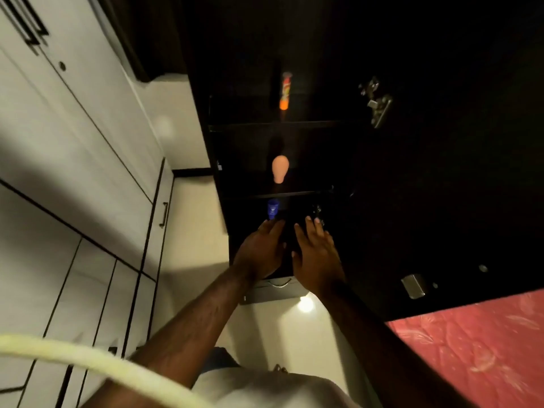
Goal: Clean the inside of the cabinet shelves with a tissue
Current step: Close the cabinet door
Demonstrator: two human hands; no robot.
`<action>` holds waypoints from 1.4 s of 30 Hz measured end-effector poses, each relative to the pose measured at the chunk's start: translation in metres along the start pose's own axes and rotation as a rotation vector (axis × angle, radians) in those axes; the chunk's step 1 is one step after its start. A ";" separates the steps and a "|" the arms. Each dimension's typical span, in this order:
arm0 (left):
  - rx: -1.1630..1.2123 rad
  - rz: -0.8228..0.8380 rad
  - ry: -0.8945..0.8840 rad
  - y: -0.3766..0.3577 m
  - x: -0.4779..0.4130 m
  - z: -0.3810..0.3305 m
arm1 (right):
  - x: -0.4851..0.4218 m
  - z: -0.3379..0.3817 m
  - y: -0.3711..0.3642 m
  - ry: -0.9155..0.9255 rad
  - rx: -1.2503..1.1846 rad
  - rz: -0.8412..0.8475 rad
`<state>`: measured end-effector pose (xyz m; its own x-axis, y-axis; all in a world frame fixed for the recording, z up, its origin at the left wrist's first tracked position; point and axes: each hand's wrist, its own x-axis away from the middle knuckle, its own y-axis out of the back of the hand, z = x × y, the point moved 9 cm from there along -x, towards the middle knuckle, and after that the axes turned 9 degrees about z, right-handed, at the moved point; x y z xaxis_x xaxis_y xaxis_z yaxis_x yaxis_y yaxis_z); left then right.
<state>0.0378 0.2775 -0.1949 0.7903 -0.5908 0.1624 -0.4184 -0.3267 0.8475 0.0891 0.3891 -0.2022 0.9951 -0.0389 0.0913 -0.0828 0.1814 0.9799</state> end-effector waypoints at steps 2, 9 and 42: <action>0.002 -0.007 -0.073 0.013 -0.004 -0.022 | 0.009 -0.010 0.024 -0.045 -0.055 -0.067; 0.053 -0.040 -0.472 0.058 -0.029 -0.095 | 0.034 -0.027 0.097 -0.272 -0.253 -0.331; 0.172 0.221 -1.063 0.084 0.045 -0.266 | 0.220 -0.042 0.215 -0.618 -1.069 -1.169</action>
<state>0.1572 0.4197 0.0179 -0.0640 -0.9562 -0.2858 -0.6251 -0.1848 0.7583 0.2930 0.4609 0.0208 0.3043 -0.9229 -0.2357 0.9521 0.3026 0.0444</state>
